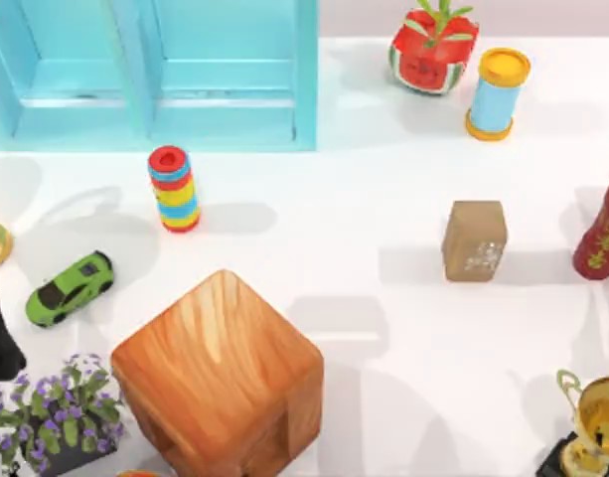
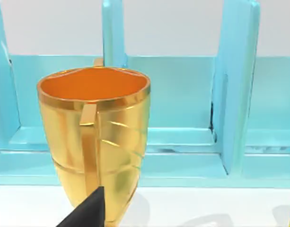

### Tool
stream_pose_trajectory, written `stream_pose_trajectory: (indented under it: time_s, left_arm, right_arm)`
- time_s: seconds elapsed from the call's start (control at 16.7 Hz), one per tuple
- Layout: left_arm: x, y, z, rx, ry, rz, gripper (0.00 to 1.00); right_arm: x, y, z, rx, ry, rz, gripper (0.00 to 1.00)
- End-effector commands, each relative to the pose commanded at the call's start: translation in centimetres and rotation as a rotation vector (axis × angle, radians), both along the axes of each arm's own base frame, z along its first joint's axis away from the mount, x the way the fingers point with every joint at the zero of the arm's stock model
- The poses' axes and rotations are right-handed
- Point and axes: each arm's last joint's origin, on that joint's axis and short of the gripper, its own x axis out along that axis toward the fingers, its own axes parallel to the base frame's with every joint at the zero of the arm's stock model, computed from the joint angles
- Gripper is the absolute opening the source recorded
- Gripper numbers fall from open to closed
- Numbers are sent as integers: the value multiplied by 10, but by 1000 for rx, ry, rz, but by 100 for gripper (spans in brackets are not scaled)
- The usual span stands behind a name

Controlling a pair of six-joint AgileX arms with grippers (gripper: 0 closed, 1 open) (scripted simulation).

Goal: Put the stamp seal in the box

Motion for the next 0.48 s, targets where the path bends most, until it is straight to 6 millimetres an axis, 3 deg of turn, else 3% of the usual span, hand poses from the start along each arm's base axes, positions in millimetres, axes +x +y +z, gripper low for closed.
stream_pose_trajectory:
  time_s: [0.24, 0.48]
  left_arm:
    - [0, 0, 0, 0, 0, 0, 100]
    - [0, 0, 0, 0, 0, 0, 100]
  right_arm:
    - [0, 1, 5, 7, 26, 7, 100]
    - [5, 5, 38, 44, 177, 43, 100]
